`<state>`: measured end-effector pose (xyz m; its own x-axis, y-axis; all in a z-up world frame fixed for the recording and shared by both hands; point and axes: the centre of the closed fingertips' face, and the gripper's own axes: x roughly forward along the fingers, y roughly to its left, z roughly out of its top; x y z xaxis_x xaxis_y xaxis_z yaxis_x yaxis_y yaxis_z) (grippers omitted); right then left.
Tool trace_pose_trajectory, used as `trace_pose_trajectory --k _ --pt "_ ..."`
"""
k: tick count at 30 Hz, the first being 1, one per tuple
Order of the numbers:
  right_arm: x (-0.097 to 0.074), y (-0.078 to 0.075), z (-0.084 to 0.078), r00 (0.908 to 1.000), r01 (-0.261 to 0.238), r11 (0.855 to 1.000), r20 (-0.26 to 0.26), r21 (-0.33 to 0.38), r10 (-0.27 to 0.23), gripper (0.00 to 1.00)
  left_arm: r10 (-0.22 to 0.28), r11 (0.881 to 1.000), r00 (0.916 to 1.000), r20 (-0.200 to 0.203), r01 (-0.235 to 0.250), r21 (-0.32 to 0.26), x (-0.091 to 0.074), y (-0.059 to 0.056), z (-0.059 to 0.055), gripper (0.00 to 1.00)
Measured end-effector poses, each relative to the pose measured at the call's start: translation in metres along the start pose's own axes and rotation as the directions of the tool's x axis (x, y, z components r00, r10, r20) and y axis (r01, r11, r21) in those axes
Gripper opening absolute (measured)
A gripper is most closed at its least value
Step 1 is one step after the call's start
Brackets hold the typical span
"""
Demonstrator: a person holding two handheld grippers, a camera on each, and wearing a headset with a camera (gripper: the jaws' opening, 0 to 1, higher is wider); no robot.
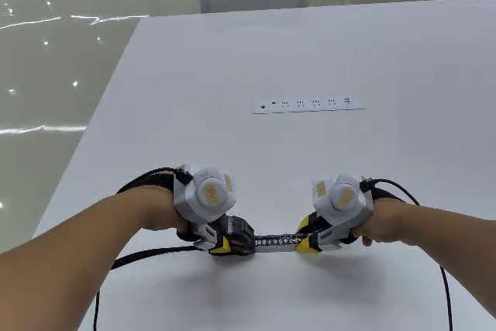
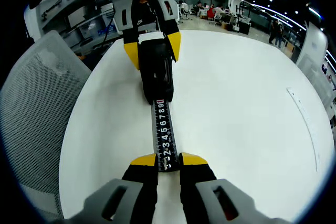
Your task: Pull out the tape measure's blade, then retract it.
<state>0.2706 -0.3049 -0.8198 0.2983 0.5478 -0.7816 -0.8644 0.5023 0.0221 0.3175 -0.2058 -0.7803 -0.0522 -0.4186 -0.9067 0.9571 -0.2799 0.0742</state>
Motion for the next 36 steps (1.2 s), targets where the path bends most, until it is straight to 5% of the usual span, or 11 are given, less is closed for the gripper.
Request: trace_pose_trajectory --k 36 --pt "-0.015 -0.005 -0.016 1.0000 0.005 1.000 -0.008 0.015 -0.005 0.13 0.002 1.000 1.0000 0.003 -0.002 -0.011 0.001 0.000 0.001 0.30"
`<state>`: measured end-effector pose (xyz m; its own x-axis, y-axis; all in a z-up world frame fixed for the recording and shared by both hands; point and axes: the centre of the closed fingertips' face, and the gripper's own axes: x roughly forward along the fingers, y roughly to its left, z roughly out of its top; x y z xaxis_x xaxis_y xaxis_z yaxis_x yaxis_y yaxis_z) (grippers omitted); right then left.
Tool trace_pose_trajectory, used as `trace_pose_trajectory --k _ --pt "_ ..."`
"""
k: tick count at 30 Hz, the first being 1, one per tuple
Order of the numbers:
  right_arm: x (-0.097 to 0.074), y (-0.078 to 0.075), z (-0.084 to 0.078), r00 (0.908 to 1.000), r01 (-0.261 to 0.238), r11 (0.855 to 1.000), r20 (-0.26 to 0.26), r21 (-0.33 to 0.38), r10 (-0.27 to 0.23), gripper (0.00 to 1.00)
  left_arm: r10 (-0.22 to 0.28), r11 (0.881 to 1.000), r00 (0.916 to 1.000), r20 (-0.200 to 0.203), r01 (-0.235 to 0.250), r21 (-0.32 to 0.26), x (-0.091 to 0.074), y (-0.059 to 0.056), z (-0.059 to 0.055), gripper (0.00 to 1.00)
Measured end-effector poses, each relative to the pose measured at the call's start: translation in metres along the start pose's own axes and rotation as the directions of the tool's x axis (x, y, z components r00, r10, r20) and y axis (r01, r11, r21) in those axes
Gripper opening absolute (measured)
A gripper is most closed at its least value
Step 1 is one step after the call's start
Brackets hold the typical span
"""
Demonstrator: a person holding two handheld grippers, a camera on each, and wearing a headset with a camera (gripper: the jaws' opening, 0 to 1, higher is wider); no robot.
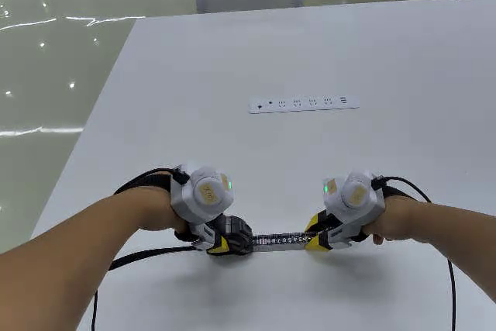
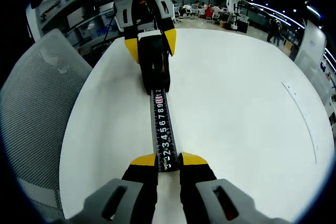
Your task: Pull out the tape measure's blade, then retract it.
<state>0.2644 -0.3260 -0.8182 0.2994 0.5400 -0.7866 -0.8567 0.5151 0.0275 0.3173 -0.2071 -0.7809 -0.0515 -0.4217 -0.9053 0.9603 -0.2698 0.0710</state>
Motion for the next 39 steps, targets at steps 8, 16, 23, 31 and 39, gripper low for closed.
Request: trace_pose_trajectory --k 8,16,23,31,39 --pt "-0.002 0.001 -0.004 1.0000 0.000 1.000 -0.006 -0.009 0.000 0.13 -0.001 1.000 1.0000 0.002 0.001 0.000 0.000 0.000 0.000 0.30" --pt "-0.006 0.001 -0.010 1.0000 0.004 1.000 0.000 0.005 -0.004 0.13 -0.002 1.000 1.0000 0.000 0.002 0.001 0.000 0.000 0.000 0.30" --pt "-0.010 0.000 -0.013 1.0000 0.004 1.000 -0.002 0.012 -0.004 0.13 -0.001 1.000 1.0000 0.000 0.001 0.002 0.000 0.000 0.000 0.30" --pt "-0.013 -0.002 -0.017 1.0000 0.005 1.000 0.001 0.013 -0.005 0.13 -0.003 1.000 1.0000 0.002 0.003 -0.002 0.000 0.000 0.000 0.30" --pt "-0.015 -0.002 -0.020 1.0000 0.008 1.000 0.002 0.015 -0.008 0.13 -0.003 1.000 1.0000 0.003 0.003 -0.006 0.000 0.000 0.000 0.30"
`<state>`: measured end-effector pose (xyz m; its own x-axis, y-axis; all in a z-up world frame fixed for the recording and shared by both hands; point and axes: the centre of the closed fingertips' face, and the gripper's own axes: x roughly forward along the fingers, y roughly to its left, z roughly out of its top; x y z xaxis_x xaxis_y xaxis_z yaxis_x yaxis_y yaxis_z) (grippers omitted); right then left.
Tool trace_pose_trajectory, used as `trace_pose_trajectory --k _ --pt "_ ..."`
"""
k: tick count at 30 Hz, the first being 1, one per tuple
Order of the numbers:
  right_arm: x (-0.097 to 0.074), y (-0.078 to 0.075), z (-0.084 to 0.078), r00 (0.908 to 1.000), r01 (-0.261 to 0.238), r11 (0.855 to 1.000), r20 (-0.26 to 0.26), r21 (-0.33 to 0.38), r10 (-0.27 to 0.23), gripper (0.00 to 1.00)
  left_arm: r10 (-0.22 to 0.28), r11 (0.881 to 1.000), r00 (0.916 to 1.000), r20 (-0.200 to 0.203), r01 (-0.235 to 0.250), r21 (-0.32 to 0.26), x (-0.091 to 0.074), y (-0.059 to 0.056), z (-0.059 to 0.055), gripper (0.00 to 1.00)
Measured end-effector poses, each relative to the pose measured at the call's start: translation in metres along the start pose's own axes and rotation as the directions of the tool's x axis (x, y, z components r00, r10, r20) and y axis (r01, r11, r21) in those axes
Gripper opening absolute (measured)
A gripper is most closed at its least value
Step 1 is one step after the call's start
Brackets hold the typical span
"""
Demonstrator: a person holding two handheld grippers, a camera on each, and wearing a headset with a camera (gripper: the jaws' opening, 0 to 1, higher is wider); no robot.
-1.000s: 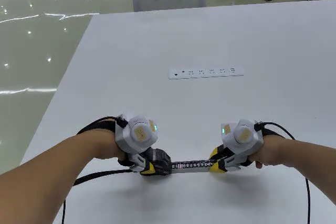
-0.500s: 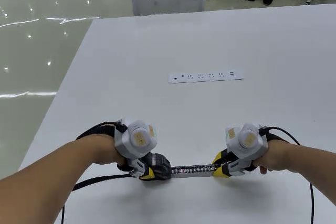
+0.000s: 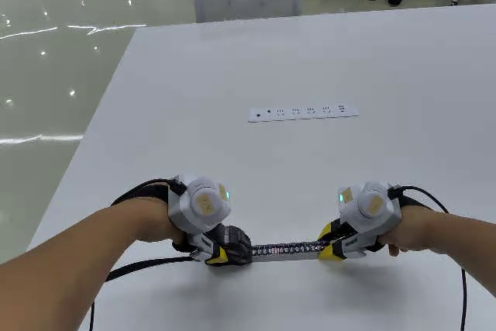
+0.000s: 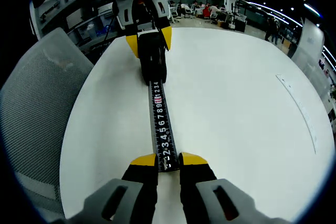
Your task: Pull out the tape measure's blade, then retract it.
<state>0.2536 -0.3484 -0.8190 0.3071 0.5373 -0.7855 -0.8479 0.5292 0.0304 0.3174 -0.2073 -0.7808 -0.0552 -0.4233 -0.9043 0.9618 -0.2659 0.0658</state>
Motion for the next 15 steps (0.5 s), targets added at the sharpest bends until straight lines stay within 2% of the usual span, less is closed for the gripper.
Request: trace_pose_trajectory --k 15 --pt "-0.006 -0.001 -0.011 0.9999 0.000 1.000 -0.012 0.001 0.000 0.13 0.004 1.000 1.0000 0.000 -0.004 -0.002 0.000 0.000 0.000 0.30"
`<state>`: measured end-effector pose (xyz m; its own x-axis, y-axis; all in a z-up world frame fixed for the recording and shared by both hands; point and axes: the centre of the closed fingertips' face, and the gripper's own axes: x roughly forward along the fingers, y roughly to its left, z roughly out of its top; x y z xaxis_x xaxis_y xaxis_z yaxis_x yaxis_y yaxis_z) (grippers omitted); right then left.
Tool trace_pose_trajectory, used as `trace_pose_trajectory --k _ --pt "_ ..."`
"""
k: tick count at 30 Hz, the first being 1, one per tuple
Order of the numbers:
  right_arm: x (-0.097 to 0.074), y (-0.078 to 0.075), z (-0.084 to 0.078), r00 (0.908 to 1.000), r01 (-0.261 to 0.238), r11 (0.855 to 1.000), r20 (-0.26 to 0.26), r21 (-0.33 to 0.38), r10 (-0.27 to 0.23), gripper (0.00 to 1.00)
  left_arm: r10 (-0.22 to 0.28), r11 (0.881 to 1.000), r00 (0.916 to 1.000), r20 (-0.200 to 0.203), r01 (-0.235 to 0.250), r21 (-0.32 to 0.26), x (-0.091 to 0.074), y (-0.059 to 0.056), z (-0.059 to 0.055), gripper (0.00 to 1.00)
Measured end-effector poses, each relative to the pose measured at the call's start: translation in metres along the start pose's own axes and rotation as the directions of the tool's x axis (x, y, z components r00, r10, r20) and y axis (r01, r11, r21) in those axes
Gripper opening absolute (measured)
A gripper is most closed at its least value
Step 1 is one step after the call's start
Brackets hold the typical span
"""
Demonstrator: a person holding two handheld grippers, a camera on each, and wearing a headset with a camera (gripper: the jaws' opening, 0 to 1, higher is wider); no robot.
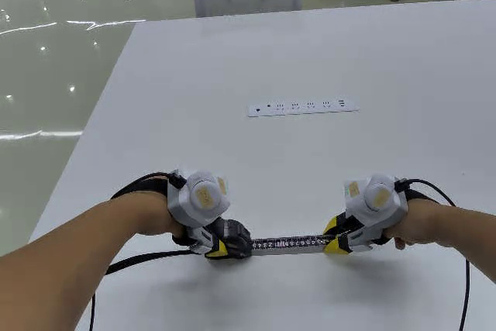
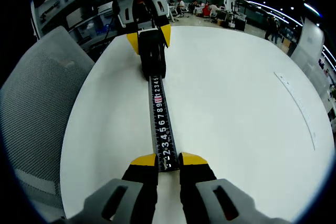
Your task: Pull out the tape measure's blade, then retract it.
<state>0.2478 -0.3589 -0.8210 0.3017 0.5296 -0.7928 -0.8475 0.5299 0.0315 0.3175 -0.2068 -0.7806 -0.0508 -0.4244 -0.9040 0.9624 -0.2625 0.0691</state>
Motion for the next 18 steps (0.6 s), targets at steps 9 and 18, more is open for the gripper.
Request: trace_pose_trajectory --k 9,18 --pt "-0.003 -0.001 -0.005 1.0000 0.006 1.000 -0.002 0.005 -0.006 0.13 0.000 1.000 1.0000 0.001 0.000 0.000 0.001 0.000 0.000 0.30" --pt "-0.008 -0.002 -0.011 0.9999 0.006 1.000 -0.011 0.008 -0.006 0.13 -0.001 1.000 1.0000 0.000 0.001 -0.002 0.001 0.000 0.001 0.30"
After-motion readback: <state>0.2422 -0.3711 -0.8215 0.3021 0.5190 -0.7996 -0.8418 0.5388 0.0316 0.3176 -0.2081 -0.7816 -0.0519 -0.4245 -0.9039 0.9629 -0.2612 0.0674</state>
